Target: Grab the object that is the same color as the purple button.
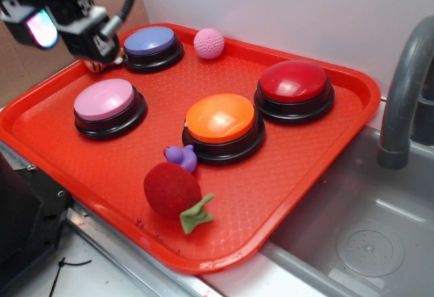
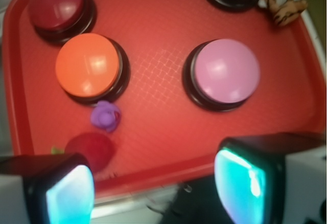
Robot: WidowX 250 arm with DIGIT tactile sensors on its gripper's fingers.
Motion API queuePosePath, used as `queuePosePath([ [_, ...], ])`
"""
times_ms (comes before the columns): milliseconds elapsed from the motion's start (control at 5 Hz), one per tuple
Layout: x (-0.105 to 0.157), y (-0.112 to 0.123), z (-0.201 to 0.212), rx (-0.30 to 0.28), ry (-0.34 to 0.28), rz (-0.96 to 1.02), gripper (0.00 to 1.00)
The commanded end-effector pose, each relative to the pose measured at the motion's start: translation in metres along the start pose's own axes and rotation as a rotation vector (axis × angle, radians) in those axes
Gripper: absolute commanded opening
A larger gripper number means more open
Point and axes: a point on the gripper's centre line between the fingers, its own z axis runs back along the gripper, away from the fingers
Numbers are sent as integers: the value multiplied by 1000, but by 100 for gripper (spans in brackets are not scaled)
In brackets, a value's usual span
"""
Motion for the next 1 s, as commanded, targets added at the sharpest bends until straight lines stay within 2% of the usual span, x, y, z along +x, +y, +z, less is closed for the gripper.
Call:
queuePosePath([
  [0, 10, -12, -37, -22, -67, 45, 100],
  [200, 13, -17, -58, -18, -63, 31, 100],
  [400, 15, -28, -85, 18, -80, -3, 100],
  [600, 17, -34, -103, 6, -68, -12, 100],
  [800, 15, -44, -121, -47, -36, -55, 100],
])
